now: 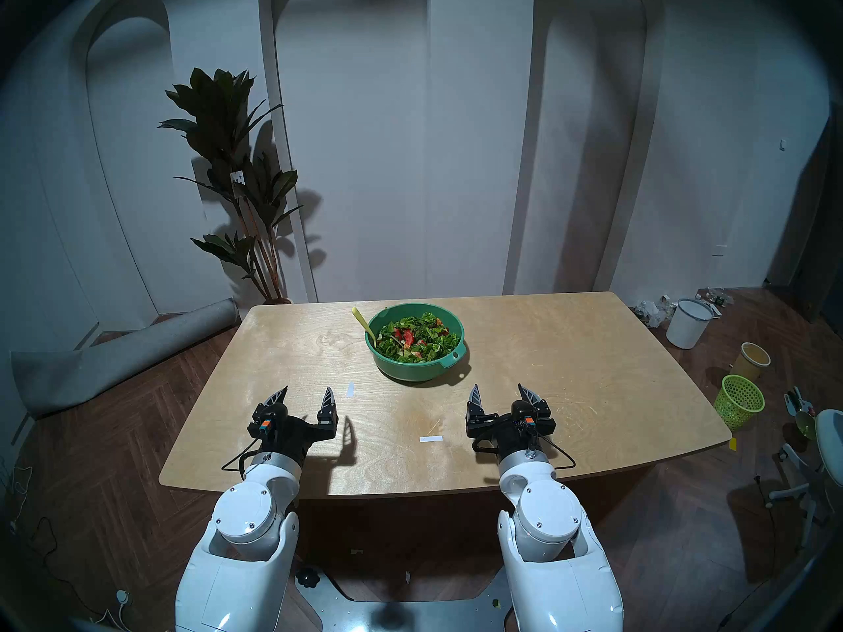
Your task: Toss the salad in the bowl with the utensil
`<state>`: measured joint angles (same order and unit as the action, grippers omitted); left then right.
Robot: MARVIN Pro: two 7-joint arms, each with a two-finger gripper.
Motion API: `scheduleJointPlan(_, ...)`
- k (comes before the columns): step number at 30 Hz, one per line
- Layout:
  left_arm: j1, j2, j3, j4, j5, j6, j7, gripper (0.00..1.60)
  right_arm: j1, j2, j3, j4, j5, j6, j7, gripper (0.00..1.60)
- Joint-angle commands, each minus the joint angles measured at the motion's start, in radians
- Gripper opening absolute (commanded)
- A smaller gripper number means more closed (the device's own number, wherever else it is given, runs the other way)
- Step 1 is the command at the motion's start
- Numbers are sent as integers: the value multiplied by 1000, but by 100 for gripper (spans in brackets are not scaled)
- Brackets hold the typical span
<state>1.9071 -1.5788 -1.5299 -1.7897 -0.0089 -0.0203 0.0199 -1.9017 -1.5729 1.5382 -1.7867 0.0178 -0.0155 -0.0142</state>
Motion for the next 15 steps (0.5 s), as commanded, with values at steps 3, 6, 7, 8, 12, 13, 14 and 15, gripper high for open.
scheduleJointPlan(3, -38, 1, -15, -50, -11, 38, 1, 160, 49, -30, 38, -50, 101, 42, 22, 160)
scheduleJointPlan(6, -65, -1, -26, -67, -20, 37, 2, 160, 90, -34, 58, -68, 137, 78, 30, 160)
scheduleJointPlan(7, -72, -3, -30, -73, -27, 42, 0, 160, 106, -26, 62, -72, 140, 92, 32, 160)
scheduleJointPlan(8, -77, 0, -31, -76, -26, 43, 1, 160, 118, -24, 67, -76, 147, 96, 34, 160)
scheduleJointPlan(12, -92, -3, -39, -84, -35, 60, 2, 160, 166, -11, 94, -102, 192, 161, 53, 160)
scheduleJointPlan(13, -93, -3, -39, -84, -35, 62, 2, 160, 165, -3, 96, -112, 194, 173, 57, 160)
scheduleJointPlan(14, -96, -4, -40, -85, -37, 67, 2, 160, 186, -2, 103, -110, 207, 194, 61, 160)
scheduleJointPlan(15, -97, -5, -39, -86, -38, 70, 2, 160, 192, 0, 107, -115, 217, 213, 63, 160)
